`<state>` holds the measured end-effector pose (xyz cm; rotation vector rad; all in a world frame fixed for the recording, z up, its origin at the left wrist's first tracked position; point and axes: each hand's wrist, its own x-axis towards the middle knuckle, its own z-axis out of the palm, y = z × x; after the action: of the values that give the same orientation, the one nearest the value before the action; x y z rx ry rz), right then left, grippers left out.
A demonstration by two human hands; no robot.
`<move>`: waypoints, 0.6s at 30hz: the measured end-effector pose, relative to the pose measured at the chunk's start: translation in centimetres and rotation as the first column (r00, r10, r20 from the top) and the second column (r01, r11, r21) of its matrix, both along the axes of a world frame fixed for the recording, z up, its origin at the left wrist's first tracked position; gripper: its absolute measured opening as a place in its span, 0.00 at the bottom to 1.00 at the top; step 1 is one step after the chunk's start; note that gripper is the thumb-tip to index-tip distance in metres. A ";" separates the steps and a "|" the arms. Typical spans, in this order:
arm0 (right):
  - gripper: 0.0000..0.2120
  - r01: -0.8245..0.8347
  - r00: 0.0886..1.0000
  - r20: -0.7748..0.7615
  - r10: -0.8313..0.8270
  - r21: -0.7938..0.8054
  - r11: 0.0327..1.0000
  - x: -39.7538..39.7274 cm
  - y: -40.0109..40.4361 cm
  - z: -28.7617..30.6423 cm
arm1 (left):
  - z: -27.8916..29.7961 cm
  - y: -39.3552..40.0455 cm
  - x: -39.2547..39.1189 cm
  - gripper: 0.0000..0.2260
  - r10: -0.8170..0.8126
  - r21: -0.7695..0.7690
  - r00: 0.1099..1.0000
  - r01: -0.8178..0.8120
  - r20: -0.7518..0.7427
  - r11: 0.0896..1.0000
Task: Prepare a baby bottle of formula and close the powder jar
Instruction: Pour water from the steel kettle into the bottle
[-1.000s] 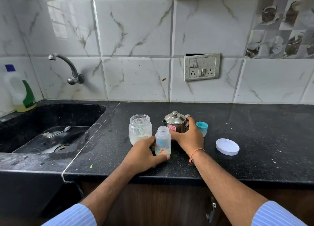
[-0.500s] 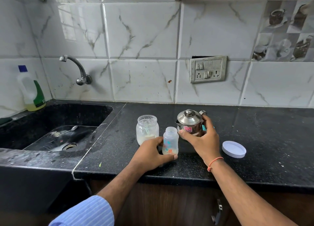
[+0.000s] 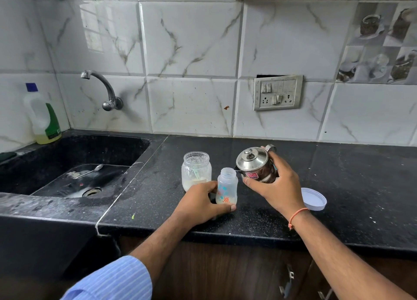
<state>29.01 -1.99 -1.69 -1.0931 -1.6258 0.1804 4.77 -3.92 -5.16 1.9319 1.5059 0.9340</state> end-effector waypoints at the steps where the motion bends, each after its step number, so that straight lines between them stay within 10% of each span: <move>1: 0.44 0.003 1.000 0.012 -0.003 0.006 1.000 0.0 -0.1 0.2 | 0.0 0.0 0.0 0.23 0.002 -0.002 1.000 -0.002 -0.001 1.000; 18: 0.42 0.047 0.983 0.174 -0.060 0.074 0.996 0.1 -0.9 2.0 | 0.4 -0.3 0.2 0.18 -0.005 -0.033 1.000 0.005 -0.001 0.999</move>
<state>29.13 -2.92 0.31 -1.1233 -1.7439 -0.0095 4.92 -4.21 -4.80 1.9127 1.5065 0.9011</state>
